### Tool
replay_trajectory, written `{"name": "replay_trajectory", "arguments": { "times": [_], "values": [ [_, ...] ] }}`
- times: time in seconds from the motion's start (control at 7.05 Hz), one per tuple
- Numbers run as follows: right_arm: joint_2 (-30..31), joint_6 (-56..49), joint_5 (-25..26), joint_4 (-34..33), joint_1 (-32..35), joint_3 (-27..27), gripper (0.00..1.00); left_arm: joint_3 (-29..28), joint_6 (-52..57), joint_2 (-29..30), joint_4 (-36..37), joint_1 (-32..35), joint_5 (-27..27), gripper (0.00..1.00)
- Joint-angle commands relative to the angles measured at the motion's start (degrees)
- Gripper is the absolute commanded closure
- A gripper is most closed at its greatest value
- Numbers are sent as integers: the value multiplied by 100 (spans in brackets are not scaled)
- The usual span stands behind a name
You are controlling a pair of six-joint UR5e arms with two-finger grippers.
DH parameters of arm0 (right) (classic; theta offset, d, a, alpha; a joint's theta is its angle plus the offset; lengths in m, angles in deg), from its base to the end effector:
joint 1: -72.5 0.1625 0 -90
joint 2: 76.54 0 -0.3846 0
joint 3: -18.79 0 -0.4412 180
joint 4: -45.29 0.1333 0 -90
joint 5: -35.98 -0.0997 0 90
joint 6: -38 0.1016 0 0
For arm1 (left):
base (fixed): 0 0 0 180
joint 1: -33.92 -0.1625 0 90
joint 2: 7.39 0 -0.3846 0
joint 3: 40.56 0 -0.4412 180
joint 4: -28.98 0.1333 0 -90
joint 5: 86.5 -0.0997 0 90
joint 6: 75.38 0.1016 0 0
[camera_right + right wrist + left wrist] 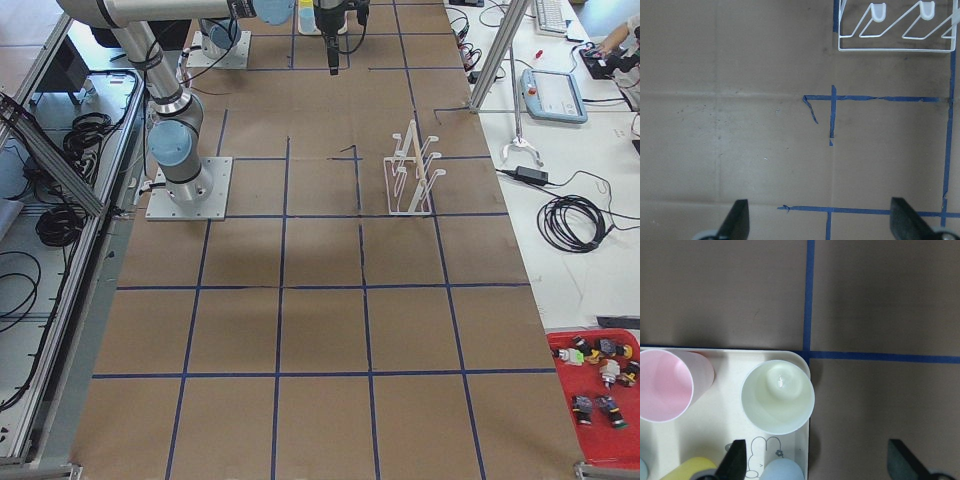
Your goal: Transfer IKEA cup to right arm and place on rack
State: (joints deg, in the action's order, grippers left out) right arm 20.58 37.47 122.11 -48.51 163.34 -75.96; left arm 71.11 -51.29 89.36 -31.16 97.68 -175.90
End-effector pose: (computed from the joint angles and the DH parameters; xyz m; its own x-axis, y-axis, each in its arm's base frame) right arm 0.1475 -0.5011 0.4723 -0.9973 -0.0311 -0.0661 -0.0238 0.9939 -0.1081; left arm 0.1162 -0.5397 0.2354 -0.9993 -0.0374 -0.0007 -0.0374 0.9989 -0.0272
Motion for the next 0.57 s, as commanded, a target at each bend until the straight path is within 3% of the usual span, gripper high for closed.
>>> {"name": "replay_trajectory", "arguments": {
  "times": [0.0,0.43],
  "values": [
    [0,0,0,2,-5,0,0,266,8,482,544,4,-7,1],
    [0,0,0,2,3,0,0,627,52,547,802,-5,-77,1]
  ]
}}
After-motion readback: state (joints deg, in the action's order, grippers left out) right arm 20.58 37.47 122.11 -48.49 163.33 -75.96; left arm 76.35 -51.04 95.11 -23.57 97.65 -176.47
